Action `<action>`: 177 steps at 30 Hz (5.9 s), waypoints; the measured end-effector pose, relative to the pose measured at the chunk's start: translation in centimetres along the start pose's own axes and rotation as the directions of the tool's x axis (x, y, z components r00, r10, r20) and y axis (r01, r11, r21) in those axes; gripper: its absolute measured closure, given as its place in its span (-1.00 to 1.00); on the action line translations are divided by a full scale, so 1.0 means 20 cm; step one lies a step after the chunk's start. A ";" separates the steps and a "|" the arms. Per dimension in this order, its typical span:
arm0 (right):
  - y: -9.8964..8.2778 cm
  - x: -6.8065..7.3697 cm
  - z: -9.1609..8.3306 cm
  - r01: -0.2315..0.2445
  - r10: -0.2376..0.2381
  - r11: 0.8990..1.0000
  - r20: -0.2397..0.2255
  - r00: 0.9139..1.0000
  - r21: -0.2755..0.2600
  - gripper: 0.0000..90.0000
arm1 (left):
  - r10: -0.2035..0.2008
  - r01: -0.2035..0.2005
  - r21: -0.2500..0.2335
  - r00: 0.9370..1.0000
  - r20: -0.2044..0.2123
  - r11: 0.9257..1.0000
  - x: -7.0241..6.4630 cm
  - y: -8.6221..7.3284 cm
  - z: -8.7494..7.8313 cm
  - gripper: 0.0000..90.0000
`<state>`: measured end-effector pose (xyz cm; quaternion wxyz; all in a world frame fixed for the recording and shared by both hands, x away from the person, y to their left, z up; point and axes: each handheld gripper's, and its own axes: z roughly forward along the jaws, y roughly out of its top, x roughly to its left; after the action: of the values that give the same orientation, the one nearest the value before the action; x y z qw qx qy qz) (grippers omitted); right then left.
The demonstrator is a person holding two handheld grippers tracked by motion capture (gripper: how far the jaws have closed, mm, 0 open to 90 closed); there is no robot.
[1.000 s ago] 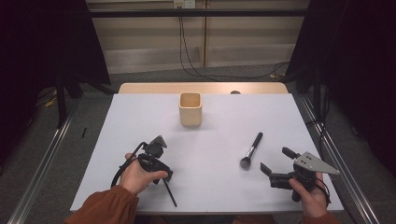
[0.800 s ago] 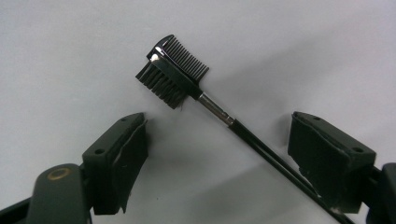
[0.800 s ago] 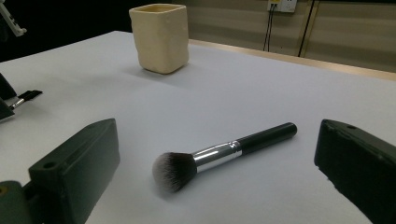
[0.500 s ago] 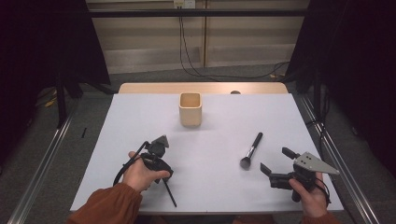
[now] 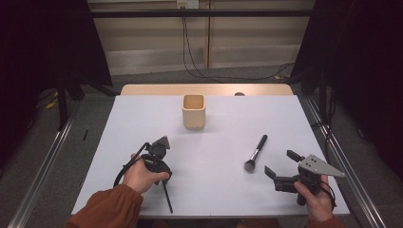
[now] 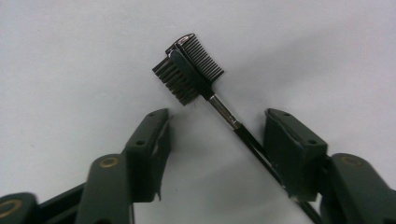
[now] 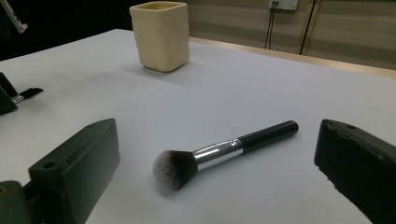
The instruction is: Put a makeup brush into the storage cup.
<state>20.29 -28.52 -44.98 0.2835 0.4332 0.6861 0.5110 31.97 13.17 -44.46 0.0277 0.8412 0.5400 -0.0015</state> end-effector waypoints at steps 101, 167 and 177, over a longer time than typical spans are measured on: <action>0.00 -0.01 0.00 -0.016 0.016 1.000 0.006 1.000 -0.008 -1.00 | 0.226 0.058 -0.843 0.951 0.209 0.535 0.21 -0.25 -0.28 0.91; 0.00 -0.01 0.00 -0.019 0.019 1.000 -0.005 1.000 -0.011 -1.00 | 0.257 0.128 -0.946 0.944 0.208 0.298 0.10 0.29 -0.52 0.91; 0.00 -0.02 0.00 -0.023 0.023 1.000 -0.005 1.000 -0.012 -1.00 | 0.239 0.135 -0.951 0.949 0.204 0.277 0.10 0.37 -0.58 0.91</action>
<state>20.38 -28.83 -45.02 0.2786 0.4379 0.6788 0.5195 39.18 12.45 -32.70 0.6108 0.6604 0.3919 0.1927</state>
